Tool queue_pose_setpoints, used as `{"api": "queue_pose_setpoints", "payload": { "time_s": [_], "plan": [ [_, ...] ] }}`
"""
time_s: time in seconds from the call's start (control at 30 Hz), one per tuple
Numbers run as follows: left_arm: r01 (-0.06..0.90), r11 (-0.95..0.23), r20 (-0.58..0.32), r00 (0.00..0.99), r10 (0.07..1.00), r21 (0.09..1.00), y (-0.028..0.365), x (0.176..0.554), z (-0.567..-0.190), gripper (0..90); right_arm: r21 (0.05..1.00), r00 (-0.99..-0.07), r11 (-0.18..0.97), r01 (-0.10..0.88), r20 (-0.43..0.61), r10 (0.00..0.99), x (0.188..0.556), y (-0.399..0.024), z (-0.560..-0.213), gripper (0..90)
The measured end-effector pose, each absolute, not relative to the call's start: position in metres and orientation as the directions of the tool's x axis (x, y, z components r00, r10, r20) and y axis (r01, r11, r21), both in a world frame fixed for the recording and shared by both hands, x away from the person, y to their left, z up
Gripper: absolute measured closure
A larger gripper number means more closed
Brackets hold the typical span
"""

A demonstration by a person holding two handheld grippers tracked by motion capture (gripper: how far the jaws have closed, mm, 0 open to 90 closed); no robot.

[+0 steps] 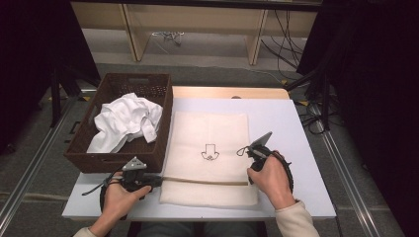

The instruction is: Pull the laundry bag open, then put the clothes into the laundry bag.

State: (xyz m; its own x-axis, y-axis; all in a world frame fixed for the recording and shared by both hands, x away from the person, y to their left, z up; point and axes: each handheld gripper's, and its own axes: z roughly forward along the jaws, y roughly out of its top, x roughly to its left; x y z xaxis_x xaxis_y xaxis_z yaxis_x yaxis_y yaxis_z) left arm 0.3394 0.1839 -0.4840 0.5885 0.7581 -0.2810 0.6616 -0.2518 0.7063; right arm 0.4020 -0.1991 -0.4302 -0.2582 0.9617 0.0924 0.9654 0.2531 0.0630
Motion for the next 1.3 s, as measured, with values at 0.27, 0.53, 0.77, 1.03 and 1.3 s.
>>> {"api": "queue_pose_setpoints", "payload": {
  "time_s": [0.27,0.53,0.77,1.03,1.3],
  "plan": [
    [0.577,-0.276,-0.247,0.666,0.704,0.769,0.166,0.330,-0.474,71.1,0.176,-0.260,0.236,0.956,0.130,0.957,0.396,-0.199,-0.410,64.5],
    [0.484,-0.308,-0.203,0.746,0.635,0.819,0.151,0.330,-0.478,52.7,0.213,-0.301,0.267,0.940,0.149,0.942,0.396,-0.187,-0.410,61.9],
    [0.438,-0.325,-0.148,0.756,0.638,0.838,0.147,0.318,-0.475,34.5,0.250,-0.377,0.333,0.909,0.152,0.914,0.404,-0.181,-0.417,58.4],
    [0.439,-0.325,-0.143,0.751,0.645,0.837,0.149,0.316,-0.474,23.1,0.279,-0.434,0.383,0.881,0.151,0.888,0.411,-0.167,-0.419,55.6],
    [0.455,-0.313,-0.157,0.738,0.656,0.833,0.145,0.314,-0.474,21.9,0.279,-0.476,0.426,0.861,0.145,0.867,0.413,-0.149,-0.427,53.3]
  ]
}}
